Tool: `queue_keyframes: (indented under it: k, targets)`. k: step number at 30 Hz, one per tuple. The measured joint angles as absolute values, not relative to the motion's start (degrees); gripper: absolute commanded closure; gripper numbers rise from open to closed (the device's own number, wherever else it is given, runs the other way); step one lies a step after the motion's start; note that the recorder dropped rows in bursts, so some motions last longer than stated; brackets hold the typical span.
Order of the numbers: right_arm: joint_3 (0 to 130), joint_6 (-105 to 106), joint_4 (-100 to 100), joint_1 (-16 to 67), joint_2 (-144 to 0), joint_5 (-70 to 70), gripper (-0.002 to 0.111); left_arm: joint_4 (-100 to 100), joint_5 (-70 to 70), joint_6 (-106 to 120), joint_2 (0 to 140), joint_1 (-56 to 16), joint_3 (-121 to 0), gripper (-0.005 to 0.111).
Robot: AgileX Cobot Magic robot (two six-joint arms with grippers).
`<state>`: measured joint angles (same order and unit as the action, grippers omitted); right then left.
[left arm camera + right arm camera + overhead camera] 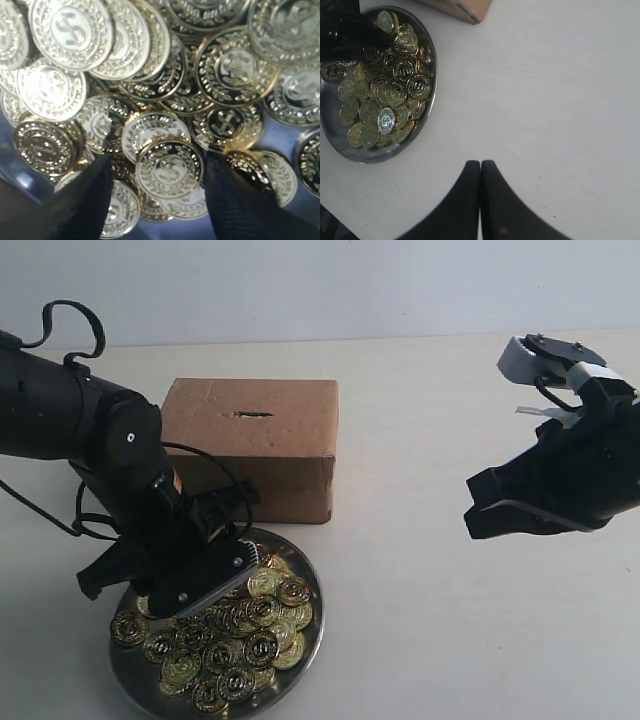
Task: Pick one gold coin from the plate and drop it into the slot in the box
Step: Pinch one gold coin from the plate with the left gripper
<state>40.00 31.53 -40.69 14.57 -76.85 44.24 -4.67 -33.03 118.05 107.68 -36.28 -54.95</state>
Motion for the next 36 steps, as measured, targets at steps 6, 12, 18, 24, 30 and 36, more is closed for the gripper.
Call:
queue_keyframes:
  k: [6,12,18,24,30,36]
  targets:
    - [40.0,31.53,-40.69,14.57,-76.85,44.24,0.108,-4.67,-32.08,118.05,107.68,-36.28,-54.8,0.052]
    - [40.0,31.64,-40.79,14.57,-76.85,44.24,0.108,-4.67,-31.81,118.05,107.68,-36.28,-54.82,0.052]
    - [40.0,31.64,-40.9,14.57,-76.85,44.24,0.108,-4.63,-31.81,118.05,107.68,-36.28,-54.77,0.052]
    - [40.0,31.64,-40.9,14.57,-76.85,44.24,0.108,-4.54,-31.81,118.05,107.68,-36.28,-54.77,0.063]
    - [40.0,31.64,-40.9,14.57,-76.85,44.34,0.108,-4.54,-32.16,118.05,107.68,-36.28,-54.77,0.064]
    - [40.0,31.64,-40.9,14.57,-76.85,44.34,0.108,-4.54,-32.16,118.05,107.68,-36.28,-54.77,0.064]
